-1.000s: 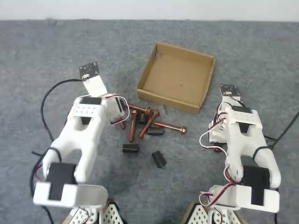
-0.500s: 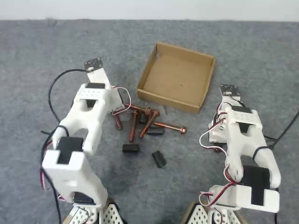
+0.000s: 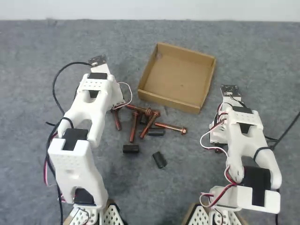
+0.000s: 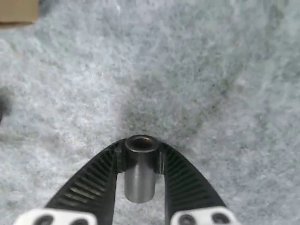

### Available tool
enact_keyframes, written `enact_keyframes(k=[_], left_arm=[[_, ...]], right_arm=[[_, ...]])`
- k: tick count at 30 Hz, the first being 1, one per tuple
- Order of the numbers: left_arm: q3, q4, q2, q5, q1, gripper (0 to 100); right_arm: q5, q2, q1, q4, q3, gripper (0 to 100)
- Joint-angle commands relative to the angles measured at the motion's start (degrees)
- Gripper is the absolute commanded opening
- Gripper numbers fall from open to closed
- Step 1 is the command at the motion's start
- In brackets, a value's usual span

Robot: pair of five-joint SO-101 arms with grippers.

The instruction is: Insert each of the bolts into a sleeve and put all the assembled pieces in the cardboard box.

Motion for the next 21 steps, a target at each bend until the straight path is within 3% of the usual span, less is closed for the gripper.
enact_keyframes(k=[1, 4, 13, 21], left_arm=[[-0.31, 0.97, -0.88, -1.58, -0.44, 1], [4.18, -1.67, -5.80, -2.29, -0.18, 1], [27.21, -19.78, -26.37, -6.15, -0.18, 1], [31.69, -21.19, -28.48, -9.67, -1.32, 1]], right_arm=[[1.23, 0.13, -0.75, -1.19, -2.73, 0.6], [1.23, 0.13, -0.75, -1.19, -2.73, 0.6], [1.23, 0.13, -0.75, -1.19, -2.73, 0.6], [1.32, -0.40, -0.84, -1.01, -2.73, 0.6]])
